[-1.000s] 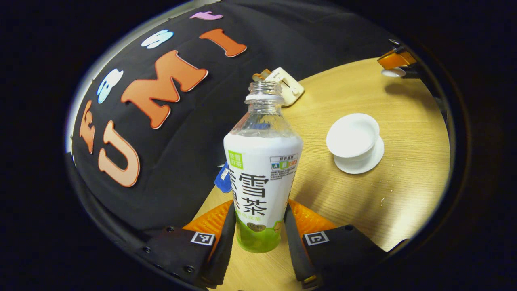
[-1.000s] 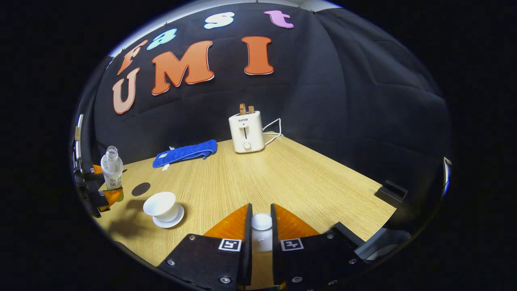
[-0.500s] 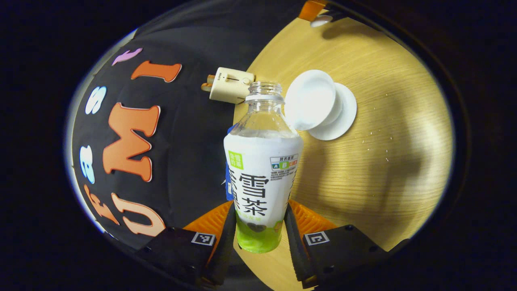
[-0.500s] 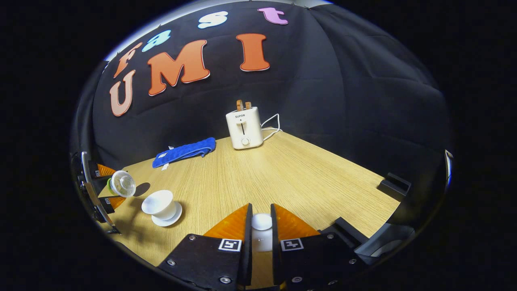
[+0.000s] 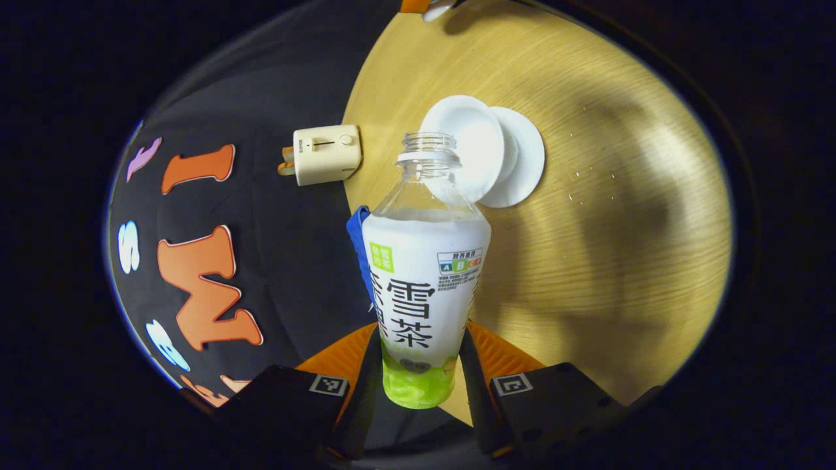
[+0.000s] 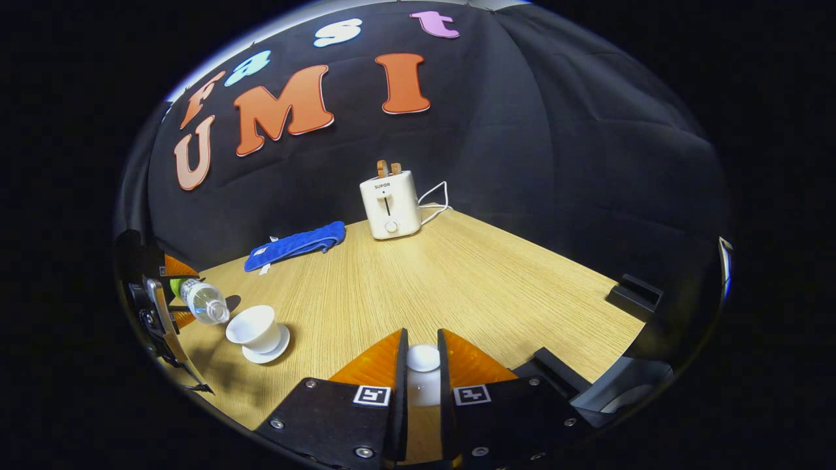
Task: Open the teacup lid with one hand, grasp the water bottle and pour water into the teacup with the other hand; after pouring, place the water bottle on the coaster and then close the teacup lid.
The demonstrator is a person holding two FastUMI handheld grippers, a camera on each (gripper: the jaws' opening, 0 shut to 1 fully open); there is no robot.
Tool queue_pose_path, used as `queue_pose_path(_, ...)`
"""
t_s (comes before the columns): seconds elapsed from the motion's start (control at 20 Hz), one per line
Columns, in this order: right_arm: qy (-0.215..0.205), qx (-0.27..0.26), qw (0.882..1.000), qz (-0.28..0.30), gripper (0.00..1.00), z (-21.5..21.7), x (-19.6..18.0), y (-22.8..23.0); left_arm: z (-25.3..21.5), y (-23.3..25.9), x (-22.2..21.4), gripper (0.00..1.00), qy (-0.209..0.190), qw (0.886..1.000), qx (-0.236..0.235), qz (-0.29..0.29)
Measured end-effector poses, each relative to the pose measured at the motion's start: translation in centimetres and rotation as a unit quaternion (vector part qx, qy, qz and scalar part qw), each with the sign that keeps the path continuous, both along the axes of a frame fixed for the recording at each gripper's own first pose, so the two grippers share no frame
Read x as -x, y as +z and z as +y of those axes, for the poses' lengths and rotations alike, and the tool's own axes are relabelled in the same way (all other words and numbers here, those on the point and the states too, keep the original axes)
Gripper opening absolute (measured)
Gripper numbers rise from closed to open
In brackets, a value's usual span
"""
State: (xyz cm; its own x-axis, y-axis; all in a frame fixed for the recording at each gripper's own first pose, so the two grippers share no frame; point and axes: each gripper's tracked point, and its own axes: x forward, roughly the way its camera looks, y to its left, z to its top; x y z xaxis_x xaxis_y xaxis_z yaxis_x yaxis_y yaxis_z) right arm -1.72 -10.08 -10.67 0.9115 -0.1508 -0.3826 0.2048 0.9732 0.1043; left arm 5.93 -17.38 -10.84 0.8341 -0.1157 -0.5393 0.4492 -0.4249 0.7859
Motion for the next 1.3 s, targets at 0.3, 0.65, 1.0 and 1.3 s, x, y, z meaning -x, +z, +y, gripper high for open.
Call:
queue_pose_path(0.3,0.002,-0.002,1.000,0.006,0.21,0.0,0.2,-0.4,-1.1,1.5,-0.2,0.68,-0.027,0.998,-0.062,-0.008)
queue_pose_path(0.65,-0.006,-0.008,1.000,0.008,0.21,-0.7,0.5,-0.7,-2.2,2.5,-0.8,0.64,-0.054,0.988,-0.143,-0.021)
queue_pose_path(1.0,-0.007,-0.011,1.000,0.011,0.21,-0.8,0.8,-1.2,-3.5,3.7,-1.1,0.64,-0.077,0.978,-0.190,-0.048)
queue_pose_path(1.3,-0.009,-0.012,1.000,0.011,0.21,-0.9,0.9,-1.2,-4.6,4.6,-1.2,0.64,-0.108,0.965,-0.225,-0.079)
